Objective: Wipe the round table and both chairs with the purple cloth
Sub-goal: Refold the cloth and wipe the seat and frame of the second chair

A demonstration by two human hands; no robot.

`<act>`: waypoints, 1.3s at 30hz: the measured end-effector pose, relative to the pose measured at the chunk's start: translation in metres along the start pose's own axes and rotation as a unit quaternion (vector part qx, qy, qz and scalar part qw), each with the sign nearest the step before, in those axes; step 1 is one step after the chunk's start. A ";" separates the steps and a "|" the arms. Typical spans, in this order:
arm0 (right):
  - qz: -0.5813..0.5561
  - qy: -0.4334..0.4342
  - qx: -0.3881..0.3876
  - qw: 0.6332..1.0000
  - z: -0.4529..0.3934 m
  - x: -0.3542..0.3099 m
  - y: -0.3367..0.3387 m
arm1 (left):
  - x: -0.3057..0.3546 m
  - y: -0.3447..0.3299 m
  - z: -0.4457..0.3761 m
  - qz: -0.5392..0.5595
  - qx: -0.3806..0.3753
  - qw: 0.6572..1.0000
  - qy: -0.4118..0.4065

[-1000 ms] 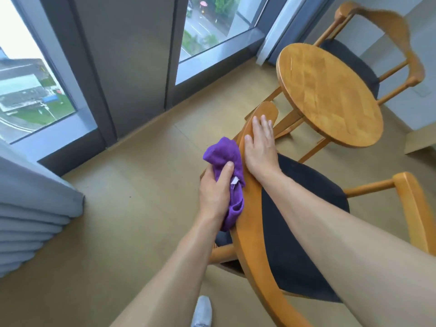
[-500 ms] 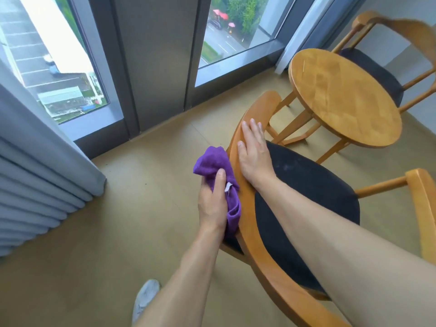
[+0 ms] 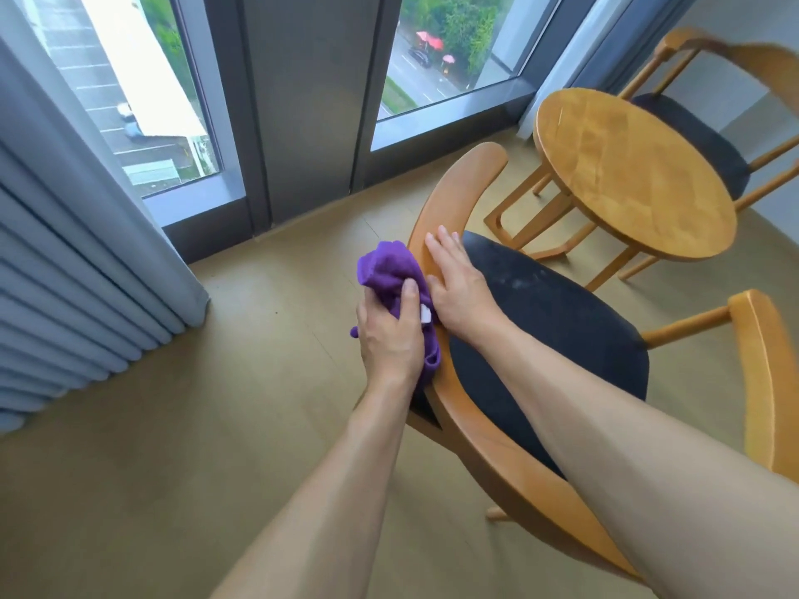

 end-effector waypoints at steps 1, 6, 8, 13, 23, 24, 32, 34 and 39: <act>0.004 0.000 -0.008 1.000 0.004 -0.002 0.000 | -0.007 0.001 0.013 -0.016 0.015 1.000 0.002; 0.013 -0.008 -0.036 0.999 0.036 -0.014 -0.003 | -0.043 0.008 0.086 -0.025 0.025 0.998 0.059; 0.002 -0.009 -0.049 0.999 0.058 -0.016 -0.006 | -0.057 0.004 0.113 0.003 0.002 0.994 0.113; -0.044 -0.031 -0.097 0.994 0.103 -0.014 -0.003 | -0.070 -0.010 0.169 -0.017 0.007 0.981 0.194; -0.059 -0.059 -0.145 0.986 0.164 -0.015 0.025 | -0.081 -0.023 0.213 -0.055 0.013 0.970 0.238; -0.063 -0.065 -0.144 0.985 0.170 -0.014 0.029 | -0.086 -0.027 0.218 -0.055 0.012 0.967 0.247; -0.035 -0.092 -0.132 0.986 0.248 0.032 0.076 | -0.110 -0.070 0.287 0.007 -0.037 0.955 0.293; -0.046 -0.086 -0.115 0.989 0.263 0.041 0.083 | -0.102 -0.061 0.275 0.058 -0.002 0.954 0.295; -0.080 -0.062 -0.044 0.994 0.294 0.063 0.096 | -0.070 -0.029 0.228 0.028 0.129 0.968 0.211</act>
Point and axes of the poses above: each hand's wrist, its own z-axis away from the middle knuckle, its own y-axis out of the back of the hand, x = y × z, the point moved 5 cm from there along -z, towards the middle knuckle, and after that the axes turned 7 degrees about y, right-handed, at the moved point
